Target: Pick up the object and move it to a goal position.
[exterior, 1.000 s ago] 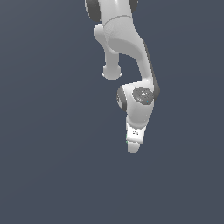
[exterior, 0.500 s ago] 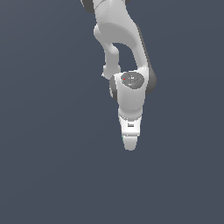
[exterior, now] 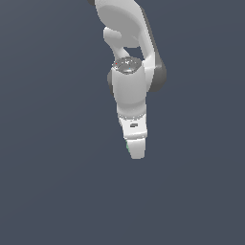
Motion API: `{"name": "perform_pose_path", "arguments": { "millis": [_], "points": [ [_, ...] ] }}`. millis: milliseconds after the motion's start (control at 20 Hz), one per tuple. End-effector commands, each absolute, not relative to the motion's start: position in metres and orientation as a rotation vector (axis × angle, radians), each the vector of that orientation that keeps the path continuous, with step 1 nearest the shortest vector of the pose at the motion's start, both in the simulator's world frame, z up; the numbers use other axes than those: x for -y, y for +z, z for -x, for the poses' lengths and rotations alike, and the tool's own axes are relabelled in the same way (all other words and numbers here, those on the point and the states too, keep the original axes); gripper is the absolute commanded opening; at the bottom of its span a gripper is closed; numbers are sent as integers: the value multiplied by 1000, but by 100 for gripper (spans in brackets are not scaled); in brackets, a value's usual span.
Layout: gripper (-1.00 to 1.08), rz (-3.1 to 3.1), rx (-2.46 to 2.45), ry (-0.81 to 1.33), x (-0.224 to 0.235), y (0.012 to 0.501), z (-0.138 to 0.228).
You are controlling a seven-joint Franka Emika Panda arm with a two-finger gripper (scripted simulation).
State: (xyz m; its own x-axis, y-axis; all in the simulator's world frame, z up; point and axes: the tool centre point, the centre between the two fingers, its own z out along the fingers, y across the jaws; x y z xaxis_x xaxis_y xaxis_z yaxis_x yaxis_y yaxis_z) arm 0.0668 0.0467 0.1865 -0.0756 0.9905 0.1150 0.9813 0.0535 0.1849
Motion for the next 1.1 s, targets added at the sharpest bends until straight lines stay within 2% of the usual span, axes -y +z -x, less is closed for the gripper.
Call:
{"name": "perform_pose_path", "arguments": {
  "millis": [0, 1050],
  "points": [
    [-100, -2060, -2280, 367, -39, 201, -70],
    [-100, -1660, -2499, 647, 26, 325, -95]
  ]
}}
